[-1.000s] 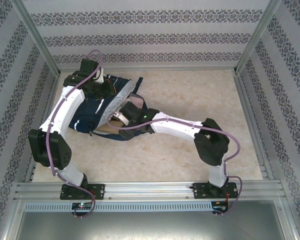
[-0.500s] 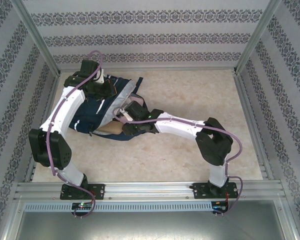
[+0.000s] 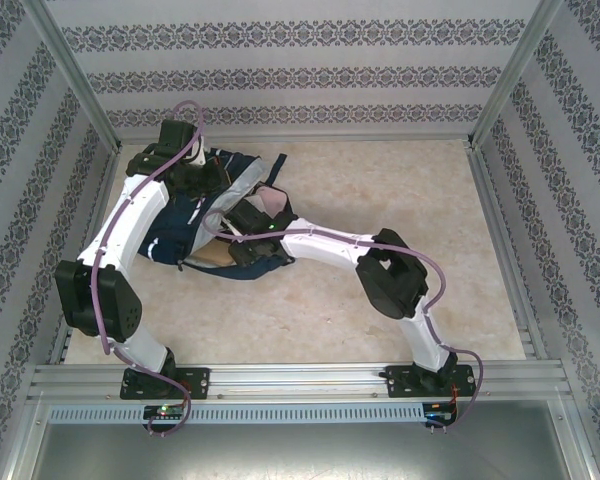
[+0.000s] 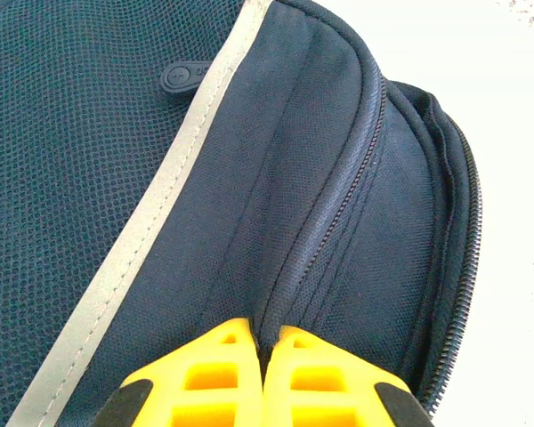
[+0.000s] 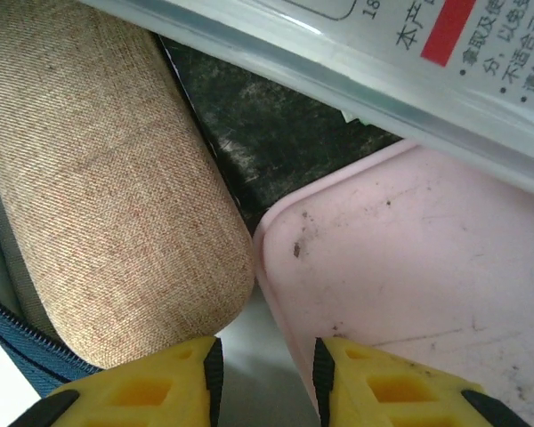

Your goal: Pack the student bag

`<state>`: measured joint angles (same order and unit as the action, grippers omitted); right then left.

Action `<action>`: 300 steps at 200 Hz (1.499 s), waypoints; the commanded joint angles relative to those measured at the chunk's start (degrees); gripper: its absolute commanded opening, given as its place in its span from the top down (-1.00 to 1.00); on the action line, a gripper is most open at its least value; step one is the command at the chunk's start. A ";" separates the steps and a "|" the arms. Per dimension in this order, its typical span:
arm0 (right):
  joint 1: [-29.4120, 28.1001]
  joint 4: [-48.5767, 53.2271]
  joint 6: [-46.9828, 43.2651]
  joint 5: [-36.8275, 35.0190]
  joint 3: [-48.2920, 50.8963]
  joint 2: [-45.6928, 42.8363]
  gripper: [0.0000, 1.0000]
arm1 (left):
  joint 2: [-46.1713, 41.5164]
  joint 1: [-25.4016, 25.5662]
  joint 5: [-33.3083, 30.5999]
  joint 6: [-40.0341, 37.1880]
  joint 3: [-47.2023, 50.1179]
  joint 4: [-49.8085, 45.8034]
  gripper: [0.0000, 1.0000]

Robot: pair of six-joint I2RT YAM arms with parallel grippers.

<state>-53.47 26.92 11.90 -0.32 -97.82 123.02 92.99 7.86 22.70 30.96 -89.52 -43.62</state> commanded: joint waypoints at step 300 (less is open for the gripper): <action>2.51 -9.86 23.02 -8.73 40.95 -40.18 -0.06 | -6.49 12.55 -10.74 6.70 8.98 -0.74 -0.17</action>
<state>-48.77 18.20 32.93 -8.95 -55.86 80.84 94.78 24.40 15.55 36.73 -88.86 -41.43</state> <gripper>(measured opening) 0.530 0.587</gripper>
